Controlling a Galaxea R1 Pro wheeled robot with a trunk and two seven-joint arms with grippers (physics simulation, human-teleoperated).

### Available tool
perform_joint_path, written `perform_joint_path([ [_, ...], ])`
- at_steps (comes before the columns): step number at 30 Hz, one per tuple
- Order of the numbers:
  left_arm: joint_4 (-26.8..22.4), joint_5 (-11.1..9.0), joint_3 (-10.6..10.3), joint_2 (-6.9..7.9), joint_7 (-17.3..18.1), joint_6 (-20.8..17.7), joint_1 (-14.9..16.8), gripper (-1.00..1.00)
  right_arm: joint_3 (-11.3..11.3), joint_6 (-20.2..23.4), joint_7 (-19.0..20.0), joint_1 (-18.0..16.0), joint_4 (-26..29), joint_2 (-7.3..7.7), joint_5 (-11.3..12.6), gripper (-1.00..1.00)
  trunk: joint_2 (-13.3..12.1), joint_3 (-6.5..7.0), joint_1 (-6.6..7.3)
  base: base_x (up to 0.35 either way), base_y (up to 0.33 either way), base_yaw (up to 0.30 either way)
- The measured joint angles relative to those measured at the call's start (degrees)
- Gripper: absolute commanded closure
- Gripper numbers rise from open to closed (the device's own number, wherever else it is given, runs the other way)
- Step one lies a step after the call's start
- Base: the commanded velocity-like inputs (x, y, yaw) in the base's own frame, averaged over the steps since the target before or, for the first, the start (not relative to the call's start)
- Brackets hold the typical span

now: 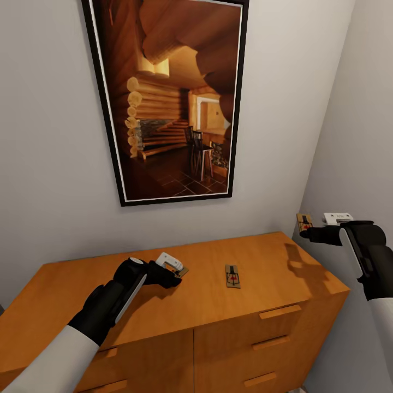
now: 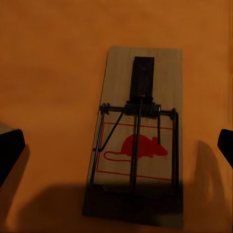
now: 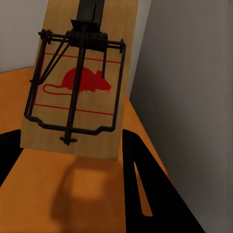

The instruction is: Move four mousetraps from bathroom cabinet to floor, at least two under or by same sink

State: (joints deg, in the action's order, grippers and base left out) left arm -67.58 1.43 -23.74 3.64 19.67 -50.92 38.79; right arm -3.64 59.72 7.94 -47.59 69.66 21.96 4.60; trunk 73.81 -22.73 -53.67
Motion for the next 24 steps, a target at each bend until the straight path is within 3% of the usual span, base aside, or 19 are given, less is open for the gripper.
perform_joint_path([
  [24, 0.1, 0.0, 0.6, -0.17, -0.1, 0.0, 0.0, -1.00, 0.0, 0.0, 0.0, 0.0, 0.0, 0.01, 0.0, 1.00, 0.0, 0.00, 0.00, 0.000, 0.000, 0.000],
])
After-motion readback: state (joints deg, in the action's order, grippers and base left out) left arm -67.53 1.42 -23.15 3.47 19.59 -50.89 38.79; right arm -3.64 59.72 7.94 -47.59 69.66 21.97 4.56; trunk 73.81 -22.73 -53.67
